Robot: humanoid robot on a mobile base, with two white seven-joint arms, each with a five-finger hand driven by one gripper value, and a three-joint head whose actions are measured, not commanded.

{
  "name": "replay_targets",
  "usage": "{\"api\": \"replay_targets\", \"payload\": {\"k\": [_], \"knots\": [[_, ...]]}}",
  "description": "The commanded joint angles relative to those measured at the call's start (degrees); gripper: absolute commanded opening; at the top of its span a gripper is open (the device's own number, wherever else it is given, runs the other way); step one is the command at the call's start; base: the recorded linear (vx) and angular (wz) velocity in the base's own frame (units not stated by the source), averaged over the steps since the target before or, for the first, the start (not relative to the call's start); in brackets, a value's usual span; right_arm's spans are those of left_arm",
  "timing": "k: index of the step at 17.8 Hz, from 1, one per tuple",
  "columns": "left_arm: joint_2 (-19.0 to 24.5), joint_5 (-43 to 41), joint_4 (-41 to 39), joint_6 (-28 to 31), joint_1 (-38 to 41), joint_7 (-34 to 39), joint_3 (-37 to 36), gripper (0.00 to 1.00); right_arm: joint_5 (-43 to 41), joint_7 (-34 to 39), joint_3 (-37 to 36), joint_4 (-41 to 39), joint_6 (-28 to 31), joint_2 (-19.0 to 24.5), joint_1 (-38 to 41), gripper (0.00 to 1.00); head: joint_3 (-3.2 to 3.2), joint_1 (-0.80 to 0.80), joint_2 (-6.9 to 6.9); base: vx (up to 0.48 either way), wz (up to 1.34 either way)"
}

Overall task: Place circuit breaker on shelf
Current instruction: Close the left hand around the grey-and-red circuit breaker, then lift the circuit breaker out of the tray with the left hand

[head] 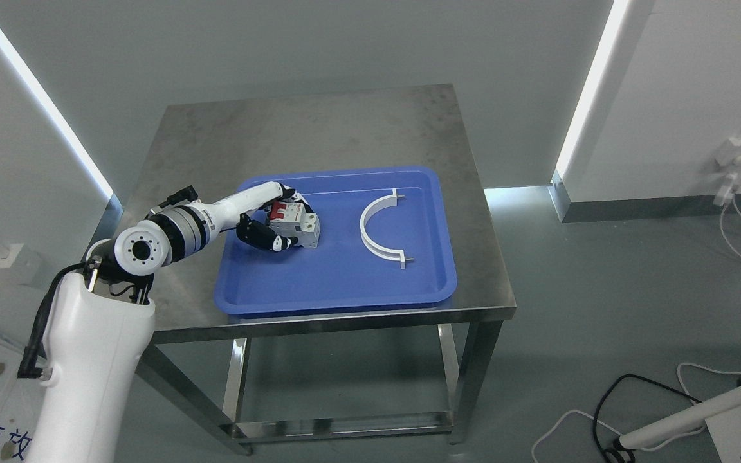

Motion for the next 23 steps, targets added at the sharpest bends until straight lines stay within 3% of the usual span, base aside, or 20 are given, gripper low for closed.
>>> {"api": "replay_targets", "payload": {"k": [1,2,5,7,8,9,11,13,14,17,19,21,23], "knots": [[-3.0,0.2,3.0,-5.7,1.5,0.4,8.3,0.10,0.0,0.0,0.0,0.0,-2.4,-1.0,1.0,1.00,0.00,0.00,0.00,0.000,0.00],[-4.9,0.6,2.8,-5.8,1.3,0.4,10.8,0.10,0.0,0.0,0.0,0.0,-2.4,-1.0,1.0,1.00,0.00,0.00,0.00,0.000,0.00],[-15.9,7.4,1.2,-5.8,-0.2,0.4,23.9,0.11,0.0,0.0,0.0,0.0,-2.4,-1.0,1.0,1.00,0.00,0.00,0.00,0.007,-0.01],[-15.9,18.5,-0.7,-6.2,0.3,3.3,28.9,0.11,0.0,0.0,0.0,-0.1,-2.4,-1.0,1.0,1.00,0.00,0.00,0.00,0.038,-0.03],[-15.9,22.6,-1.7,-6.6,0.7,8.8,29.4,0.11,-0.1,0.0,0.0,-0.1,-2.4,-1.0,1.0,1.00,0.00,0.00,0.00,-0.048,0.01],[-15.9,23.6,-3.2,-8.7,1.5,18.7,30.3,0.12,-0.1,0.0,0.0,0.0,-2.4,-1.0,1.0,1.00,0.00,0.00,0.00,-0.048,0.01],[-15.9,24.3,-4.0,-17.6,3.9,38.6,29.6,0.14,0.0,0.0,0.0,-0.1,-2.4,-1.0,1.0,1.00,0.00,0.00,0.00,-0.204,-0.06],[-15.9,24.6,-5.9,-25.1,10.4,50.6,24.6,0.14,-0.1,0.0,0.0,0.0,-2.4,-1.0,1.0,1.00,0.00,0.00,0.00,-0.322,-0.07],[-15.9,25.0,-9.0,-25.7,15.0,52.3,22.1,0.13,0.0,0.0,0.0,0.0,-2.4,-1.0,1.0,1.00,0.00,0.00,0.00,-0.473,-0.08],[-15.9,28.5,-15.2,-29.5,25.2,49.0,18.5,0.13,-0.1,0.0,0.0,0.0,-2.4,-1.0,1.0,1.00,0.00,0.00,0.00,-0.577,-0.14],[-15.9,28.7,-16.0,-34.1,29.5,37.8,18.8,0.13,0.0,0.0,0.0,0.0,-2.4,-1.0,1.0,1.00,0.00,0.00,0.00,-0.752,-0.05],[-15.9,30.4,-16.1,-36.6,31.4,30.1,20.6,0.13,0.0,0.0,0.0,0.0,-2.4,-1.0,1.0,1.00,0.00,0.00,0.00,-0.845,0.26],[-15.9,32.6,-16.1,-36.8,31.7,29.1,21.3,0.13,-0.1,0.0,0.0,0.0,-2.4,-1.0,1.0,1.00,0.00,0.00,0.00,-0.843,0.38]]}}
